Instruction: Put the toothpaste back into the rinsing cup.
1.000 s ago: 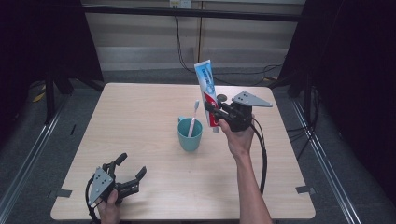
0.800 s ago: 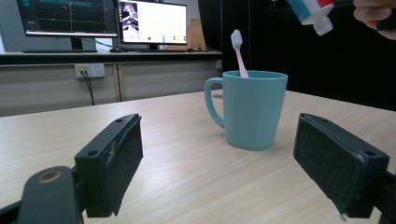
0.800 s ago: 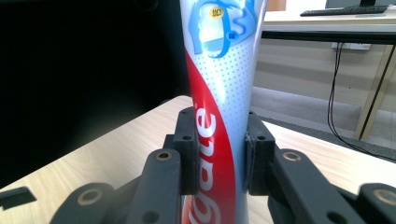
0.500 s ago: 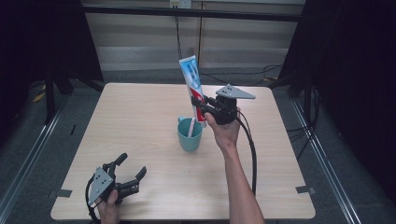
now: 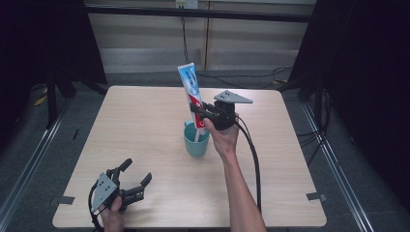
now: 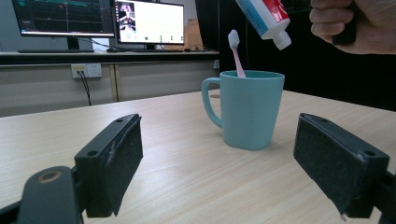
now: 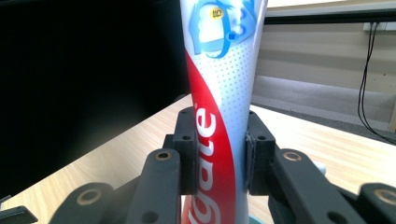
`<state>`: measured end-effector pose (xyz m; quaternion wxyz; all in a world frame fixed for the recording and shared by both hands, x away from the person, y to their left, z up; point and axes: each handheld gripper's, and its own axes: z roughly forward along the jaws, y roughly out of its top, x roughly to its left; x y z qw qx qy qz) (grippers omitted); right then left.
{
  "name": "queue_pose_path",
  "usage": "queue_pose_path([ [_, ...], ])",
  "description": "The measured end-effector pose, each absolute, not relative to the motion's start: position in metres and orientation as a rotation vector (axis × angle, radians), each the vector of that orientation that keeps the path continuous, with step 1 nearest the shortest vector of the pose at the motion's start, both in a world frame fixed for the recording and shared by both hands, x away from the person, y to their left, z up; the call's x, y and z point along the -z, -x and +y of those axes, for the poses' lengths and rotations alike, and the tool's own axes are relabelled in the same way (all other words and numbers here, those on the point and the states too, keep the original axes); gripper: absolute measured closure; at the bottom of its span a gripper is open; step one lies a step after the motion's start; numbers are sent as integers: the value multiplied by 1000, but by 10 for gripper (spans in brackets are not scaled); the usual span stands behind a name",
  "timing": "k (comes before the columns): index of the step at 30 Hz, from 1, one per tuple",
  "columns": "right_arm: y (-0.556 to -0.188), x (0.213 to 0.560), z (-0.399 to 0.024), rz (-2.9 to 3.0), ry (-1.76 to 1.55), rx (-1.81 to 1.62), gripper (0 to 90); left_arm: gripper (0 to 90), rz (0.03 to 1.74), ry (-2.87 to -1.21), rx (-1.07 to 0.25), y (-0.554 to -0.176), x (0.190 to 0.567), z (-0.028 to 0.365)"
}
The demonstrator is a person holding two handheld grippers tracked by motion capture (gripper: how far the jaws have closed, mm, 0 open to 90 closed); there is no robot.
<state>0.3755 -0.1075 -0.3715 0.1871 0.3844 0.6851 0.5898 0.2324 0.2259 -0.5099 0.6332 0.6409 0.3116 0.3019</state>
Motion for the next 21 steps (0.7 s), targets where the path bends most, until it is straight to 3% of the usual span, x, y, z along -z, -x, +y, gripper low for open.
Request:
queue_pose_path([
  [21, -384, 399, -98, 1985, -1113, -1606, 710, 156, 708, -1470, -687, -232, 510, 226],
])
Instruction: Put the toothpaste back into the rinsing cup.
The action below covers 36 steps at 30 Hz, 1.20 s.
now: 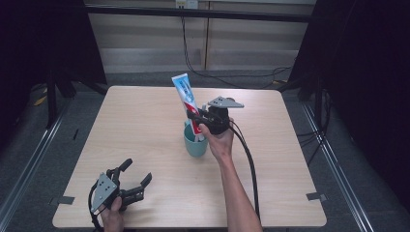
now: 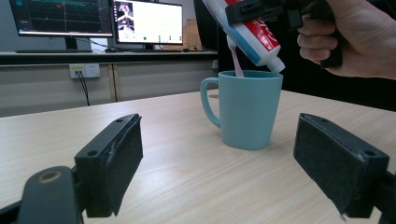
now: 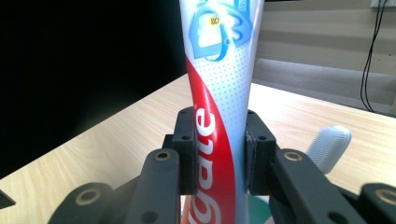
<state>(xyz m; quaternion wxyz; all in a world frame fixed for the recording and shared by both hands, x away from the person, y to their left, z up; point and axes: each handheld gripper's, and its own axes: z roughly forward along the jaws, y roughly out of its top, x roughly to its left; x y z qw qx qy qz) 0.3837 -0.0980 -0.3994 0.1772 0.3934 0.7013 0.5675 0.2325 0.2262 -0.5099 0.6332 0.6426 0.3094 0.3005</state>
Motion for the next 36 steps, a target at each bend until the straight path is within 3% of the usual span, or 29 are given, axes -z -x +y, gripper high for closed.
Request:
queue_pose_path([
  [36, -392, 436, -85, 2046, -1142, -1558, 712, 156, 708, -1470, -679, -232, 510, 226],
])
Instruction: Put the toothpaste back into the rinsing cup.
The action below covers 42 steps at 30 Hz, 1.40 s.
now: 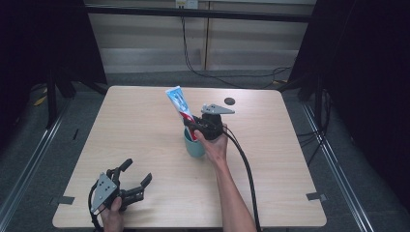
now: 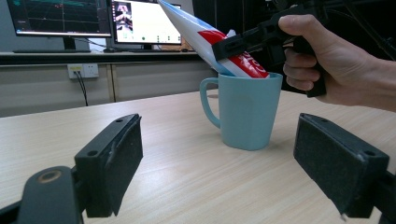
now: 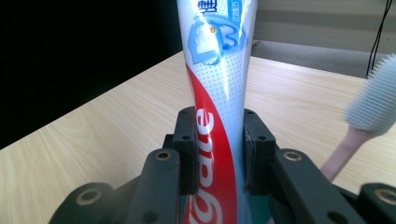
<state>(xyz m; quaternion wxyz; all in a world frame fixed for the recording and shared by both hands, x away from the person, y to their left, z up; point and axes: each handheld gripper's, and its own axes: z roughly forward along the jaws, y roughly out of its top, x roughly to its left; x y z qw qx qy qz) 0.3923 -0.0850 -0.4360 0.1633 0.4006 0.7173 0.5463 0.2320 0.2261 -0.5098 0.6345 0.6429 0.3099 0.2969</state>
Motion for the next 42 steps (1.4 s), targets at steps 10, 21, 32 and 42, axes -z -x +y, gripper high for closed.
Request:
queue_pose_path([
  [10, -389, 440, -91, 2032, -1140, -1576, 702, 156, 702, -1479, -682, -232, 510, 227],
  [21, -382, 435, -101, 2044, -1125, -1551, 705, 156, 698, -1487, -686, -232, 510, 227],
  [32, -374, 434, -102, 2057, -1102, -1520, 713, 156, 699, -1484, -684, -232, 510, 227],
  [42, -366, 437, -108, 2070, -1089, -1516, 714, 155, 702, -1478, -681, -232, 510, 227],
])
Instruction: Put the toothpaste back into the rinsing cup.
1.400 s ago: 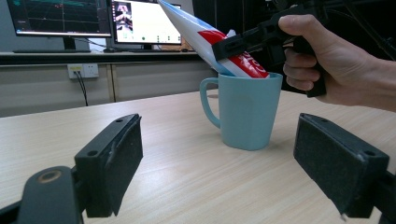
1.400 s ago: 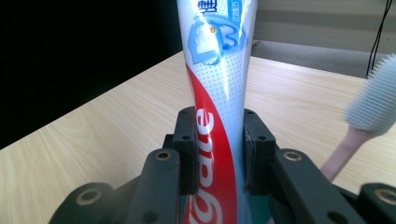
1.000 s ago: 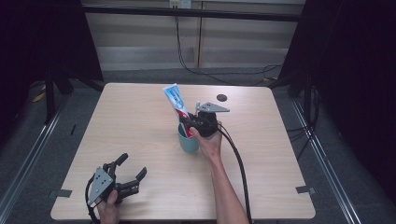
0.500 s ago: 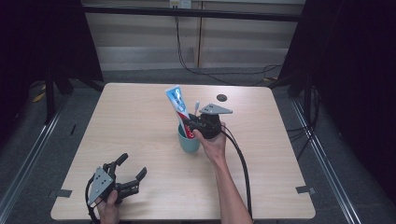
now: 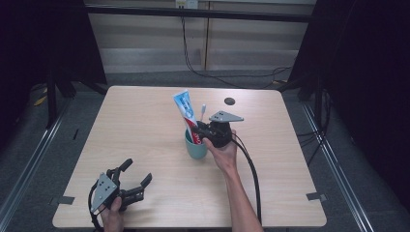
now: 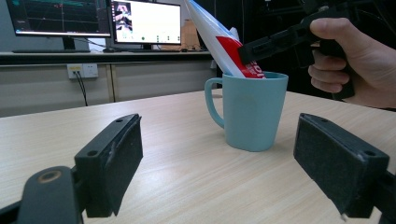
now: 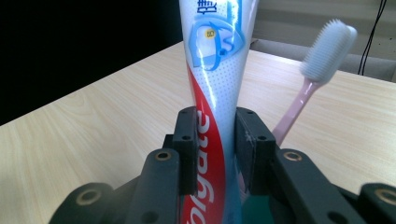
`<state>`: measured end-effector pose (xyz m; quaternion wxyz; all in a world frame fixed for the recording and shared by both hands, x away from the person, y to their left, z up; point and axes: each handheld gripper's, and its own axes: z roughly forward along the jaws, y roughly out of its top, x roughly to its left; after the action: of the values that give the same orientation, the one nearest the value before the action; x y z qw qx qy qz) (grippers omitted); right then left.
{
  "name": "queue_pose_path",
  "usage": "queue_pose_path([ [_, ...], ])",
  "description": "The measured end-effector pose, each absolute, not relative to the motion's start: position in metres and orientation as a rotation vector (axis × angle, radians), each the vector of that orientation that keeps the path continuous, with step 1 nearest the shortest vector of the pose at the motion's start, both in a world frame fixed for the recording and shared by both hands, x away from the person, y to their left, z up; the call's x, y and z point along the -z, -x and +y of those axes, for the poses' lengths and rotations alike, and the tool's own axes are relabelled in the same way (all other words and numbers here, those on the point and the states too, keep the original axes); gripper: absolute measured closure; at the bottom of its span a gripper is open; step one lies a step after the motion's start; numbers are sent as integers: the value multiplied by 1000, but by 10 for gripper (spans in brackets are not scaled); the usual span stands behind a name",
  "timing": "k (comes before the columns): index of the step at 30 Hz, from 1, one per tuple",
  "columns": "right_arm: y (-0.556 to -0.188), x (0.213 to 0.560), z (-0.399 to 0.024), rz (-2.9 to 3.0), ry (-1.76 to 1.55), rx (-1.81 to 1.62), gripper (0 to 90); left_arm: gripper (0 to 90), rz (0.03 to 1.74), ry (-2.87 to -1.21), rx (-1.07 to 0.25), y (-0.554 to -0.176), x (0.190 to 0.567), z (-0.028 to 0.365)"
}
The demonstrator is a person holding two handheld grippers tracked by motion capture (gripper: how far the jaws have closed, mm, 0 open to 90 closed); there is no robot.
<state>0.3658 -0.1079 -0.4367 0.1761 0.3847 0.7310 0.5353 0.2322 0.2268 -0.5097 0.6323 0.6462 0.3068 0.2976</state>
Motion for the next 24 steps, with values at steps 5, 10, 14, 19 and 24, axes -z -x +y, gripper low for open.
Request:
queue_pose_path([
  [5, -363, 437, -110, 2080, -1097, -1506, 718, 155, 702, -1478, -681, -232, 510, 227],
  [10, -358, 438, -115, 2063, -1098, -1528, 685, 155, 701, -1479, -682, -232, 510, 227],
  [14, -355, 437, -120, 2054, -1100, -1535, 607, 156, 698, -1483, -680, -232, 510, 227],
  [19, -354, 434, -123, 2027, -1118, -1541, 556, 155, 700, -1481, -679, -232, 510, 227],
  [24, -350, 431, -127, 2013, -1143, -1512, 401, 156, 698, -1483, -679, -232, 510, 227],
])
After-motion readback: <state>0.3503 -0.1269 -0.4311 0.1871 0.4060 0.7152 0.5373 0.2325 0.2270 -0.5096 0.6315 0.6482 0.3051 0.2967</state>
